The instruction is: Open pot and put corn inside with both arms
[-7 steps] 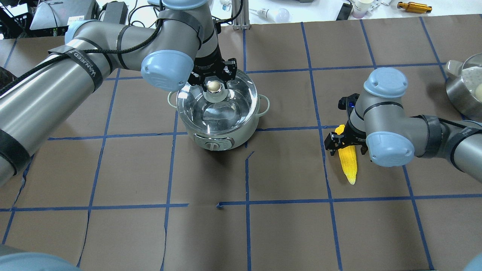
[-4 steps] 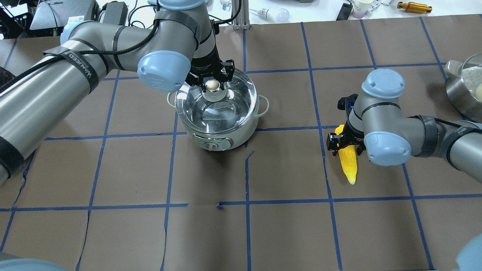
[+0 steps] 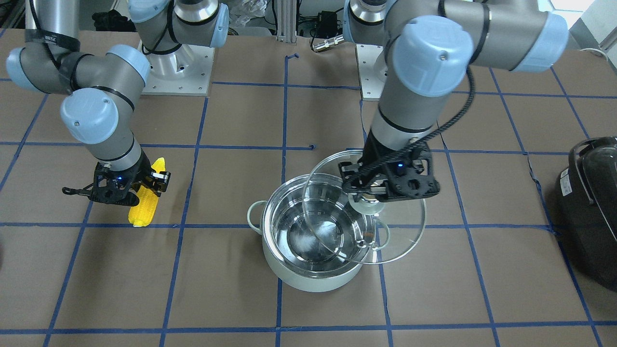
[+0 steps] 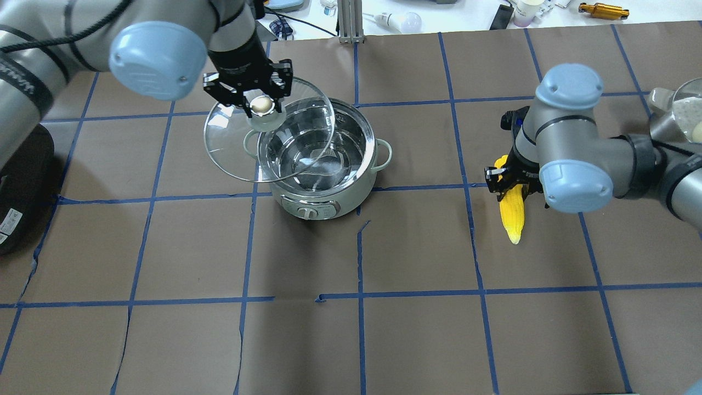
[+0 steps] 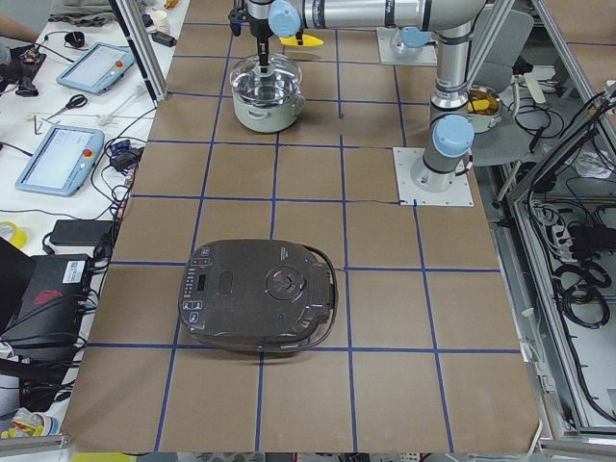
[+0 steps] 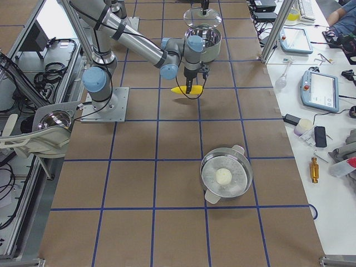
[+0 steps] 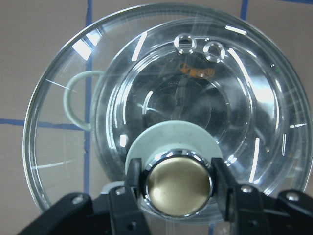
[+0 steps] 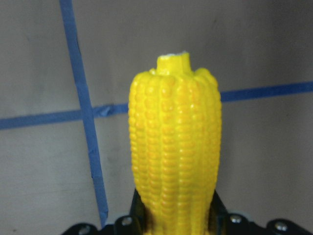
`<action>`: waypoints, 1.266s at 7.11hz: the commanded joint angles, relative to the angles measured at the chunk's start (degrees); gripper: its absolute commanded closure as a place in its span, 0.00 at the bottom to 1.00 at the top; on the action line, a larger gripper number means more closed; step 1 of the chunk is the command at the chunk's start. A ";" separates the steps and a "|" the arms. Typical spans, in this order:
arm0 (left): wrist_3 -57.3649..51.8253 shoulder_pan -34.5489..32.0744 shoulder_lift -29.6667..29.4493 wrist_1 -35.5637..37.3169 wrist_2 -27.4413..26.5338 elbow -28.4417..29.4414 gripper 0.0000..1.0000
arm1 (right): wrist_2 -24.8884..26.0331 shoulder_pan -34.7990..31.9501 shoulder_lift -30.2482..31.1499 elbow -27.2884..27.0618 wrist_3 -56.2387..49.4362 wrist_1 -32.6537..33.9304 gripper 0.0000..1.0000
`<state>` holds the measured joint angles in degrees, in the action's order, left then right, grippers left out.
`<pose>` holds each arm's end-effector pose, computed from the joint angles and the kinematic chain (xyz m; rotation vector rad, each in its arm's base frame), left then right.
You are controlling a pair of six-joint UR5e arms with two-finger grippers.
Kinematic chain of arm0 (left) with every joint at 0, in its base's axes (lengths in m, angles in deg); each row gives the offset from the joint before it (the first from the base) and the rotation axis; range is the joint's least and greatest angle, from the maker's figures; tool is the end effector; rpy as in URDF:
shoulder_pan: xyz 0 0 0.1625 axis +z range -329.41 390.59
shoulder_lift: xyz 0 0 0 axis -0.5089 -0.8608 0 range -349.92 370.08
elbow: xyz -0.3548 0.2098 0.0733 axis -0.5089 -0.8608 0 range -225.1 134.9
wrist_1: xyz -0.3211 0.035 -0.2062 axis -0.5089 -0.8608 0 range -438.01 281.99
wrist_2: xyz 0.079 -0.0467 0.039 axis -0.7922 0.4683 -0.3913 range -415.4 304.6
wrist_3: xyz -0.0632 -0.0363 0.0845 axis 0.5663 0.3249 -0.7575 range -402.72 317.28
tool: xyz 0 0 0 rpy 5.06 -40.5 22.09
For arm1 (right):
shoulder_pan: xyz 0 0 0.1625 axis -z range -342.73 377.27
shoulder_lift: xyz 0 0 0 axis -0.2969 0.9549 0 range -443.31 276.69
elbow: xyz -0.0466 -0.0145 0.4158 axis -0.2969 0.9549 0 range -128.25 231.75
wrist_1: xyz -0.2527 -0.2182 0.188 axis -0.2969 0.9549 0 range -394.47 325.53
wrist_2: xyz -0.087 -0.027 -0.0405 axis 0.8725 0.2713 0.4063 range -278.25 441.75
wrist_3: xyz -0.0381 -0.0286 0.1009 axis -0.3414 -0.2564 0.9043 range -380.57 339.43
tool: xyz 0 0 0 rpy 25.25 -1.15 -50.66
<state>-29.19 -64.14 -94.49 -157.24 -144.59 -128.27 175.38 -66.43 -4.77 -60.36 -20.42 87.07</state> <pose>-0.1811 -0.5538 0.4132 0.2386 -3.1092 0.0782 0.0730 -0.4892 0.2593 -0.1715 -3.0749 -0.0598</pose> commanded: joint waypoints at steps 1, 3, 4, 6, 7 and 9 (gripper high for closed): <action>-9.80 11.97 0.95 -1.63 0.17 -2.69 0.92 | 0.33 -7.30 -0.22 17.62 10.77 -14.07 1.00; -24.21 20.34 0.86 -0.15 -0.27 -8.65 0.99 | 0.06 -18.19 -6.07 33.63 22.04 -23.86 1.00; -26.43 23.68 -0.53 3.25 -0.27 -11.38 1.00 | 1.03 -24.69 -12.21 39.45 22.78 -23.81 1.00; -32.32 28.09 -1.51 11.16 -0.27 -18.23 1.00 | 2.62 -29.92 -19.36 46.70 22.97 -23.46 1.00; -32.08 28.54 -2.30 15.03 -0.27 -20.18 1.00 | 2.36 -32.11 -21.39 46.80 22.97 -22.15 1.00; -32.17 30.03 -4.31 16.65 -1.93 -20.29 1.00 | 1.74 -34.94 -25.00 46.54 22.97 -19.34 1.00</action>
<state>-61.32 -35.11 -97.56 -141.77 -145.41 -148.23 177.45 -99.86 -27.61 -13.91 2.70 65.96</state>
